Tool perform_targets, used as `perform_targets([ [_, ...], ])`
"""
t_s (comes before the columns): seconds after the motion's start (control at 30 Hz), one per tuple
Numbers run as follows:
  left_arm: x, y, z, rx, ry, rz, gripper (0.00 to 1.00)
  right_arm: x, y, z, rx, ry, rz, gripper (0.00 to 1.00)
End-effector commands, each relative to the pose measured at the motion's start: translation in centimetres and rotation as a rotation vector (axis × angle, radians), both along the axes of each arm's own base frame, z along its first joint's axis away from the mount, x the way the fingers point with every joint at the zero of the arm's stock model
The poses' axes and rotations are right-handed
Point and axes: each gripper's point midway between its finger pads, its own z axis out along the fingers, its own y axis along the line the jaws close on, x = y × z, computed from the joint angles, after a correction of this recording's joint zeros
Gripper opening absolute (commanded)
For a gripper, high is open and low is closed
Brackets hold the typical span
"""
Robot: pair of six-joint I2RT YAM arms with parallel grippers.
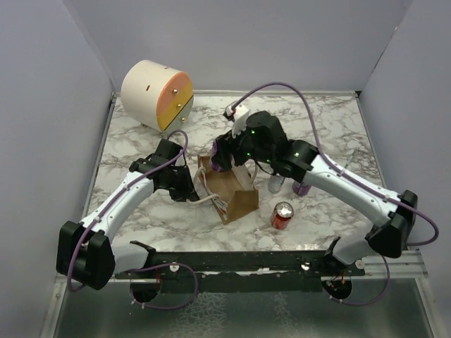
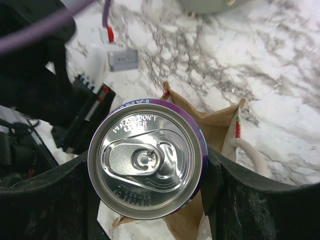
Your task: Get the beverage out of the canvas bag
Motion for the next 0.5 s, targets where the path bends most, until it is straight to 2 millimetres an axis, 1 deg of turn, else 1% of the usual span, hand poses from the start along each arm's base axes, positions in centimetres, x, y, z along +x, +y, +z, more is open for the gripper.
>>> perform_targets([
  [0.0, -0.5, -0.3, -0.1, -0.034, -0.013, -0.001, 0.0, -0.3, -4.3, 12.7, 0.19, -0.234, -0.125, 0.02],
  [0.07, -0.7, -0.3, -0.3, -0.042, -0.012, 0.0, 0.0, -0.2, -7.2, 15.0, 0.197, -0.32, -0.209, 0.02],
  [0.13, -1.0, -0.3, -0.6, -0.048, -0.007, 0.003, 0.0, -0.1, -10.2, 16.5, 0.2, -0.4, -0.299, 0.02],
  [0.2, -1.1, -0.4, -0.8, -0.055, -0.003, 0.004, 0.0, 0.1, -13.1, 17.0, 0.175, -0.468, -0.394, 0.02],
  [0.23, -1.1, -0.5, -0.7, -0.059, -0.003, 0.003, 0.0, 0.3, -14.6, 16.6, 0.145, -0.488, -0.449, 0.02],
  [0.3, -1.1, -0.6, -0.7, -0.068, -0.001, 0.002, 0.0, 0.6, -18.2, 15.4, 0.066, -0.485, -0.609, 0.02],
  [0.4, -1.0, -0.7, -0.5, -0.071, -0.007, 0.003, 0.0, 0.1, -23.4, 11.2, -0.076, -0.391, -0.872, 0.02],
  [0.47, -1.0, -0.7, -0.6, -0.07, -0.007, -0.001, 0.0, -0.8, -25.6, 8.2, -0.136, -0.326, -0.976, 0.02],
])
